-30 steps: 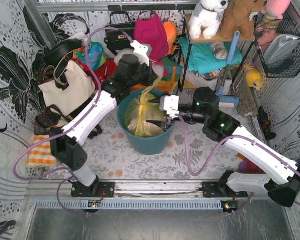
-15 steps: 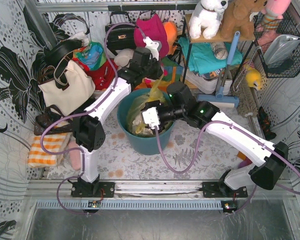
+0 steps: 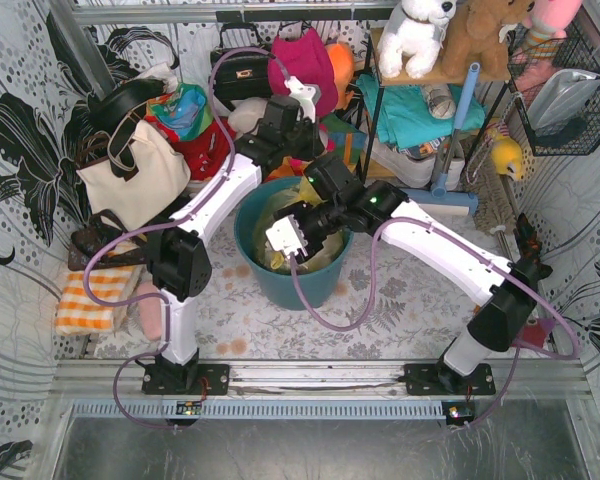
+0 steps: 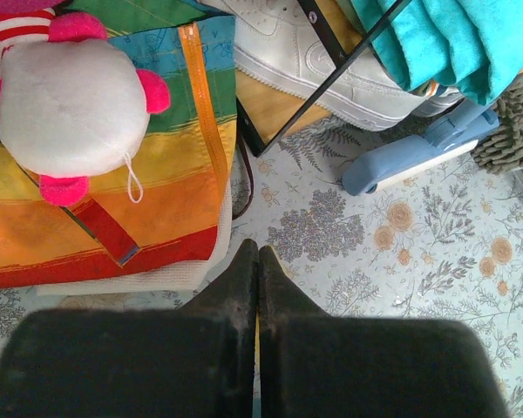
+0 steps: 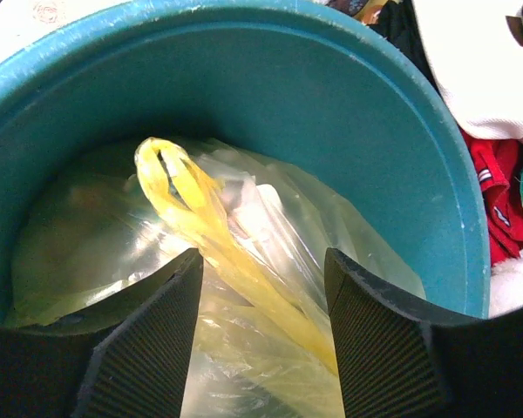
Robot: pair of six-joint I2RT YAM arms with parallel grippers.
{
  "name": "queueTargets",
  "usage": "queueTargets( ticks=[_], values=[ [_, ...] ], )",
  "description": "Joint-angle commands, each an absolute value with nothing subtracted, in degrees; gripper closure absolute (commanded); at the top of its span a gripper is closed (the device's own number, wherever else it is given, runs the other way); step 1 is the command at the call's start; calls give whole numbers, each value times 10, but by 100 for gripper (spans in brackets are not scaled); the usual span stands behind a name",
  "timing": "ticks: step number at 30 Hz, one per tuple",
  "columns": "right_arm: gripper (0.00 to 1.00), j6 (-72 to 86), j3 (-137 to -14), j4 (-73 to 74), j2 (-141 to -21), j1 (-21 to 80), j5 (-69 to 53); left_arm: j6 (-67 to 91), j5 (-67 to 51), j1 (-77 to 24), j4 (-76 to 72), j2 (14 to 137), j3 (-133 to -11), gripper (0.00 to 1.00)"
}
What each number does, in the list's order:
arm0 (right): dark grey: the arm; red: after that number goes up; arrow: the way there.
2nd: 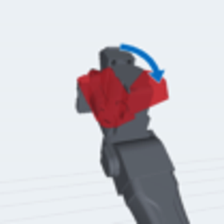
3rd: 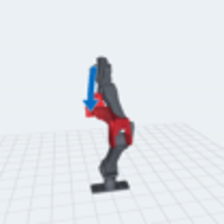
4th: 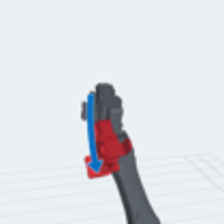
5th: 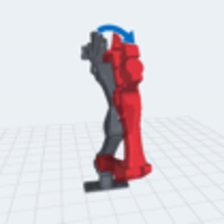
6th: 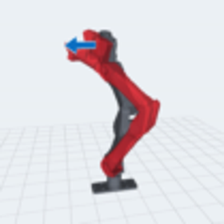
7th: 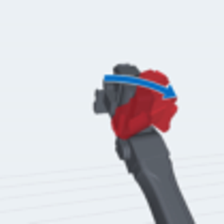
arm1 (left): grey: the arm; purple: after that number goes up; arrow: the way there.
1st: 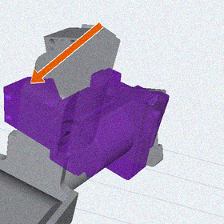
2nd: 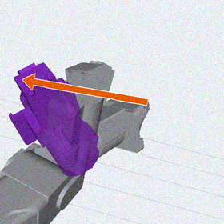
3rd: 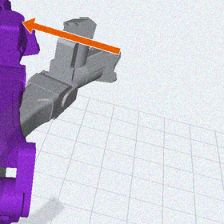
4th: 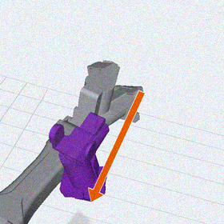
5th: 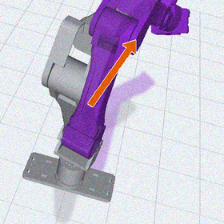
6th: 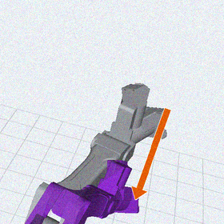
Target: Tie the trash bag
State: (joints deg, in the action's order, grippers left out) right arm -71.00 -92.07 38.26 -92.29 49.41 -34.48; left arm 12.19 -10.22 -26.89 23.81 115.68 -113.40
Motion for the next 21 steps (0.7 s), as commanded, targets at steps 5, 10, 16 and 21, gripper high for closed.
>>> queueTargets(
  ticks=[5, 10, 16, 21],
  values=[
    [44, -752, -990, 456, -975, 493, -357, 127, -109, -266, 209, 1145, -1133, 100],
    [46, -755, -996, 465, -991, 497, -372, 126, -110, -266, 209, 1143, -1128, 100],
    [62, -766, -1012, 475, -1005, 499, -384, 127, -112, -266, 206, 1138, -1125, 100],
    [86, -764, -1022, 473, -998, 499, -401, 125, -109, -266, 205, 1133, -1119, 100]
  ],
)
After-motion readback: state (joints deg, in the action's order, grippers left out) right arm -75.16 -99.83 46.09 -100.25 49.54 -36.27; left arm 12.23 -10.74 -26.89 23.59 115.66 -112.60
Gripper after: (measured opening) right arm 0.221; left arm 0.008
